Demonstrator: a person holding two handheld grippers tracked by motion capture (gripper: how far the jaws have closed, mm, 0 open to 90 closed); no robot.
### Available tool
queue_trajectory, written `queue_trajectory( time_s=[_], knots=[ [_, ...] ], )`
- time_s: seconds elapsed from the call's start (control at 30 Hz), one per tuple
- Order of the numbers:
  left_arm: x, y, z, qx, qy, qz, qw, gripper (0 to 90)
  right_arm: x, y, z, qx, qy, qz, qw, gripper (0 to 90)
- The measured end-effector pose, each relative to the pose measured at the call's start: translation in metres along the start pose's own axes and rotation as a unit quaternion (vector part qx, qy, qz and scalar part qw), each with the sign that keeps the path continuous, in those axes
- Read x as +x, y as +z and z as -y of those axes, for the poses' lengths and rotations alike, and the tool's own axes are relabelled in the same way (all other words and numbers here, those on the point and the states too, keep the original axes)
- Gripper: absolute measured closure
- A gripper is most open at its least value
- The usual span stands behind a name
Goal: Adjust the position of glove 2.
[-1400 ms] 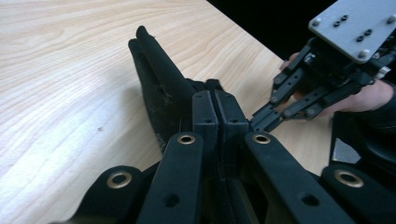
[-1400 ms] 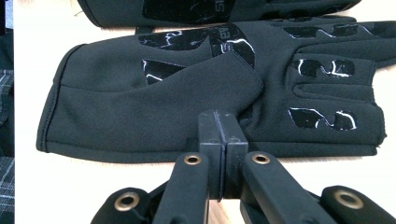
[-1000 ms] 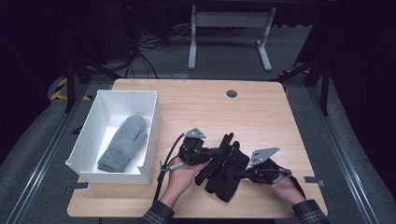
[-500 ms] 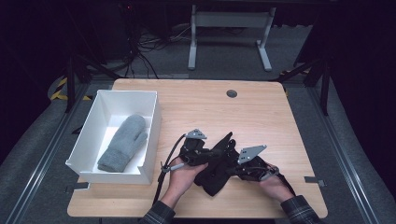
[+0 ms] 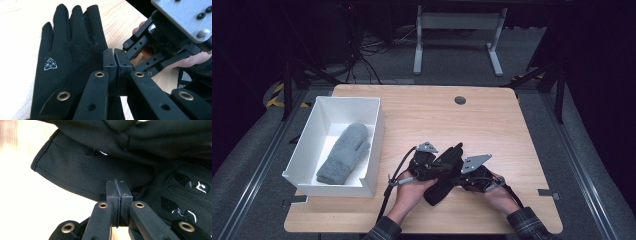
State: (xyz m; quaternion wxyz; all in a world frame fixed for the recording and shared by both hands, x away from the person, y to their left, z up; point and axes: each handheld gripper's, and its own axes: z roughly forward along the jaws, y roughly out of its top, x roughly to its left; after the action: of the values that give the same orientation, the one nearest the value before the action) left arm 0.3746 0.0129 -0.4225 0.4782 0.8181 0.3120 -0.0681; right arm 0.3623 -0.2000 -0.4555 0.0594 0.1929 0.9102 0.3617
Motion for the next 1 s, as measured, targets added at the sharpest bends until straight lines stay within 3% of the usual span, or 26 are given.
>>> queue_trajectory(
  time_s=[0.2, 0.33, 0.53, 0.63, 0.73, 0.77, 0.87, 1.0],
  knots=[
    [-0.003, -0.004, -0.001, -0.013, 0.015, -0.004, 0.9998, 83.1, -0.001, -0.016, 0.006, -0.006, 0.001, 0.015, 0.9999, 90.0],
    [-0.005, -0.009, 0.0, -0.005, 0.024, -0.006, 0.9997, 90.0, -0.011, -0.038, 0.018, -0.02, 0.018, 0.037, 0.9989, 87.3],
    [-0.013, -0.005, 0.012, 0.03, 0.044, -0.017, 0.9984, 90.0, -0.032, -0.06, 0.039, -0.031, 0.059, 0.078, 0.9947, 67.0],
    [-0.015, 0.004, 0.018, 0.05, 0.049, -0.018, 0.9974, 90.0, -0.044, -0.065, 0.049, -0.038, 0.087, 0.1, 0.9904, 54.0],
    [-0.016, 0.013, 0.021, 0.069, 0.057, -0.033, 0.9954, 90.0, -0.054, -0.067, 0.056, -0.041, 0.108, 0.12, 0.986, 46.3],
    [-0.017, 0.019, 0.023, 0.086, 0.068, -0.043, 0.9931, 90.0, -0.056, -0.067, 0.058, -0.04, 0.113, 0.125, 0.9848, 43.3],
    [-0.02, 0.024, 0.025, 0.109, 0.079, -0.051, 0.9896, 90.0, -0.061, -0.065, 0.062, -0.037, 0.126, 0.139, 0.9815, 34.2],
    [-0.021, 0.025, 0.028, 0.122, 0.081, -0.058, 0.9875, 90.0, -0.063, -0.062, 0.063, -0.033, 0.128, 0.162, 0.9779, 26.9]
  ],
)
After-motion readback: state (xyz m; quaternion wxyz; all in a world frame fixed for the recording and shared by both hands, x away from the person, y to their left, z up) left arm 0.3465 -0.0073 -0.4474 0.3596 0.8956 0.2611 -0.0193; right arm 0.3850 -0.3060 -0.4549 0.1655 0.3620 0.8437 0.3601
